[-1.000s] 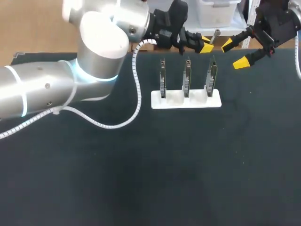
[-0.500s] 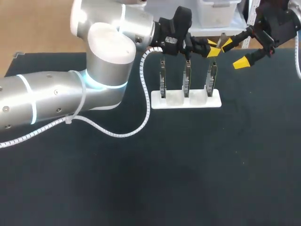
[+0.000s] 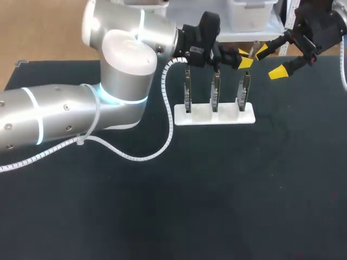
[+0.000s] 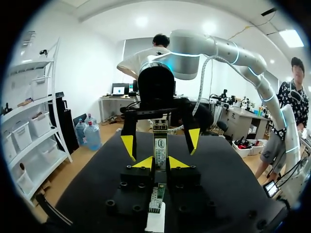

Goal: Pick up the optical module with the left hand, and insert it into the network port with the right hand.

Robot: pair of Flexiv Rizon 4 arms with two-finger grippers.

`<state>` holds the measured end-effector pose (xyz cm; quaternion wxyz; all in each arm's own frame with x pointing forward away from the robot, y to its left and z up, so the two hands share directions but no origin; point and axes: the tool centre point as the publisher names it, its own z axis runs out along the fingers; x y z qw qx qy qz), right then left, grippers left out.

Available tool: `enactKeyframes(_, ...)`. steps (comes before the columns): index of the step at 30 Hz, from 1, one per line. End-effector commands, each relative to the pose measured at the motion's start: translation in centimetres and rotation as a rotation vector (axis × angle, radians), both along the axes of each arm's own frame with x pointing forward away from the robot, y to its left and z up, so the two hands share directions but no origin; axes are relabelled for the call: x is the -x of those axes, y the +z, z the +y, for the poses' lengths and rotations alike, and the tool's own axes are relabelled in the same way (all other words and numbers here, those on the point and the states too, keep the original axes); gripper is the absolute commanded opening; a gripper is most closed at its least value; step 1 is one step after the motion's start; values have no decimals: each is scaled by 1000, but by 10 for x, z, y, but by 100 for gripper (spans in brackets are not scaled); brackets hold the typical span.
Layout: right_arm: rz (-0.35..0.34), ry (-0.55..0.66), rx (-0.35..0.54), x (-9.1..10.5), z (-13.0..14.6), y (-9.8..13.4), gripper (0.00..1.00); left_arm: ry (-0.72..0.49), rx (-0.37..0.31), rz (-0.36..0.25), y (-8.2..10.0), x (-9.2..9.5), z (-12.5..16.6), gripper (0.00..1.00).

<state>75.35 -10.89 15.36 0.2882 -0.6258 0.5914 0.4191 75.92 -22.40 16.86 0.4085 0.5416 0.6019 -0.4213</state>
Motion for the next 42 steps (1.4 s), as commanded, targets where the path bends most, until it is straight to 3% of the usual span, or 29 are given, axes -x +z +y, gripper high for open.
enactKeyframes(1,-5,-4,-1,2,0,0,100,-2,9,1,-5,-2,-2,0)
enactKeyframes(42,-5,-4,-1,2,0,0,100,-50,-14,7,-12,-13,-5,0)
